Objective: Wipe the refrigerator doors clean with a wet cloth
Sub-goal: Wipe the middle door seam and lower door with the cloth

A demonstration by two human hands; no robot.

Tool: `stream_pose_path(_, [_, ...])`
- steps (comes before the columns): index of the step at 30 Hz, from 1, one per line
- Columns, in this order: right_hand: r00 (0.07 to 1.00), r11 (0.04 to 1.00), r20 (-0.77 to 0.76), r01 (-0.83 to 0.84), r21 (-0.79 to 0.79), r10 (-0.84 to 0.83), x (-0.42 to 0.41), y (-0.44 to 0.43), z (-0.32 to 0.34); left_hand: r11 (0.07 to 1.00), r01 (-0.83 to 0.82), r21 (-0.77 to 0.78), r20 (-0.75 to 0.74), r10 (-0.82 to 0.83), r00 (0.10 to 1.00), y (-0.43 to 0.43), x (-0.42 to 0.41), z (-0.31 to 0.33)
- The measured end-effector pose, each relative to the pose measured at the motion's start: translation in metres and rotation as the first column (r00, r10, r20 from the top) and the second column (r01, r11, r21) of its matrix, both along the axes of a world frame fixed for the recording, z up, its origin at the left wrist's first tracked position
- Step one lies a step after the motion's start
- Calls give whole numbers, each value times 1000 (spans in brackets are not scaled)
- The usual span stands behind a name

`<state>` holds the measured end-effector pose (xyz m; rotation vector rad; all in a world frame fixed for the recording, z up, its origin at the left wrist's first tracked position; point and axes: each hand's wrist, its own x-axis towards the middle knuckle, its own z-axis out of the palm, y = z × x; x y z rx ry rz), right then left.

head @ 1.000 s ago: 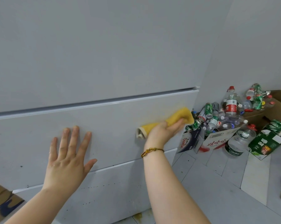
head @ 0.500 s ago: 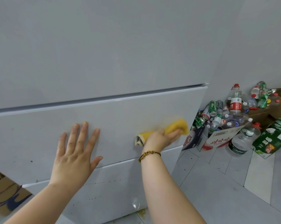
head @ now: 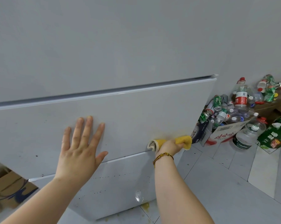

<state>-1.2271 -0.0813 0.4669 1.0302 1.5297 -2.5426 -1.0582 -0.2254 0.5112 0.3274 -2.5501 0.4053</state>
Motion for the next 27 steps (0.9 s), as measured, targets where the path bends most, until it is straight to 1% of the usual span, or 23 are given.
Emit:
stream_pose_path(1, [1000,1000,-12,9,-16,-10,1,-3,8,1000,-3,12,10,3,1000,0,1,1])
stream_pose_path(2, [999,1000,-53,11,12,-10,3,-7,18,1000,-2,24,18,1,1000,1,2,3])
stream_pose_path(4, [971,986,-236,9,168,32,18,-23,39,998,16,58,18,-17,1000,1,6,6])
stream_pose_path(6, [893,940,-433,36,339,123,45,-46,49,994,47,96,-4,-46,999,-1,12,8])
stream_pose_path(7, [859,919,-486,47,392,164,58,-58,46,994,57,98,-12,-56,998,-5,18,8])
stream_pose_path(8, [844,901,-498,45,432,197,67,-64,37,993,65,99,-18,-64,998,-7,22,8])
stream_pose_path(9, [859,887,-462,19,461,222,74,-67,24,992,62,109,-22,-60,998,-11,29,6])
stream_pose_path(10, [892,889,-382,-46,455,241,80,-72,9,991,43,124,-24,-40,999,-17,37,5])
stream_pose_path(11, [933,905,-262,-125,407,247,85,-74,0,989,19,145,-24,-16,1000,-22,45,5])
stream_pose_path(12, [963,938,-146,-177,298,228,89,-77,-11,986,-3,165,-30,8,1000,-28,52,4])
stream_pose_path(14, [990,986,-6,-139,93,140,95,-83,-11,980,-43,194,-45,53,998,-42,67,2])
stream_pose_path(16, [993,993,53,-109,53,106,97,-89,8,975,-74,208,-61,89,994,-56,80,2])
stream_pose_path(17, [993,992,44,-116,55,113,100,-94,21,973,-82,214,-71,100,992,-63,86,1])
stream_pose_path(18, [994,992,-3,-105,74,106,103,-100,34,971,-94,221,-80,114,990,-69,90,1])
stream_pose_path(20, [968,987,-232,-63,145,96,118,-114,56,960,-117,256,-105,148,983,-80,98,1])
stream_pose_path(21, [928,976,-354,-36,217,113,128,-125,65,951,-130,281,-118,169,979,-84,102,2])
stream_pose_path(22, [871,952,-468,-2,305,151,139,-135,68,940,-146,307,-127,192,973,-88,105,2])
stream_pose_path(23, [788,925,-583,45,378,199,150,-146,70,930,-161,330,-130,213,968,-94,109,3])
stream_pose_path(24, [708,903,-669,106,416,226,156,-155,67,926,-164,339,-123,217,968,-98,112,4])
stream_pose_path(25, [664,871,-700,148,468,263,159,-162,61,926,-157,342,-110,206,972,-101,114,4])
stream_pose_path(26, [660,846,-696,170,506,283,162,-168,53,927,-148,344,-95,191,977,-104,117,5])
stream_pose_path(27, [675,832,-677,171,528,292,164,-173,42,928,-140,344,-74,175,982,-108,119,5])
